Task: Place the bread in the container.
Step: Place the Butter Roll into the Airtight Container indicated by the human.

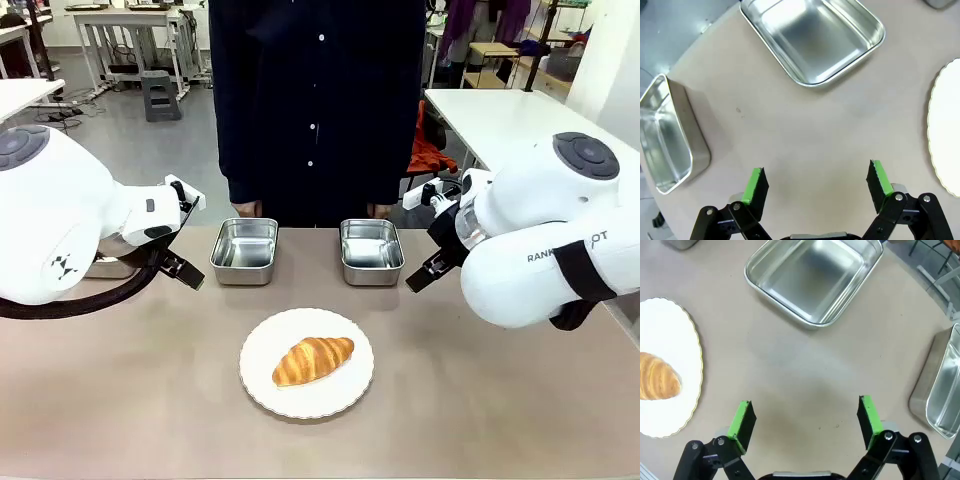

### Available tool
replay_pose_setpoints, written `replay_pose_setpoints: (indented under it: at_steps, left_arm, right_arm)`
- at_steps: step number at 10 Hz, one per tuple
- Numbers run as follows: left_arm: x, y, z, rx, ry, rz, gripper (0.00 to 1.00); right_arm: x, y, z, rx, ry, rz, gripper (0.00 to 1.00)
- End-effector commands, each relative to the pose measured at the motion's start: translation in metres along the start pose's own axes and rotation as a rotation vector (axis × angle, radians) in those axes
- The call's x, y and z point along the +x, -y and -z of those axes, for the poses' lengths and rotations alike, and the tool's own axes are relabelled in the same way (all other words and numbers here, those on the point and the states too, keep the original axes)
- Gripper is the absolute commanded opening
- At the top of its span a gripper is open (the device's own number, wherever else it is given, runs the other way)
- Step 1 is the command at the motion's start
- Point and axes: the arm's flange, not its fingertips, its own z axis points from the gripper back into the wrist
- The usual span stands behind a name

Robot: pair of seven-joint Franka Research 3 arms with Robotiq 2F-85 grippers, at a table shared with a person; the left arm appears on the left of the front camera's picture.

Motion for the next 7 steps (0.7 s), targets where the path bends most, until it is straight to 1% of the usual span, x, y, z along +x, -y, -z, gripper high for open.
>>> replay_pose_setpoints:
  at_steps: [1, 7]
  left_arm:
    - [0.0000, 0.0000, 0.0000, 0.000, 0.000, 0.000, 1.00]
    - [0.0000, 0.0000, 0.0000, 0.000, 0.000, 0.000, 1.00]
  right_arm:
    - [0.0001, 0.0000, 0.0000, 0.000, 0.000, 0.000, 1.00]
    - [0.0001, 0.0000, 0.0000, 0.000, 0.000, 0.000, 1.00]
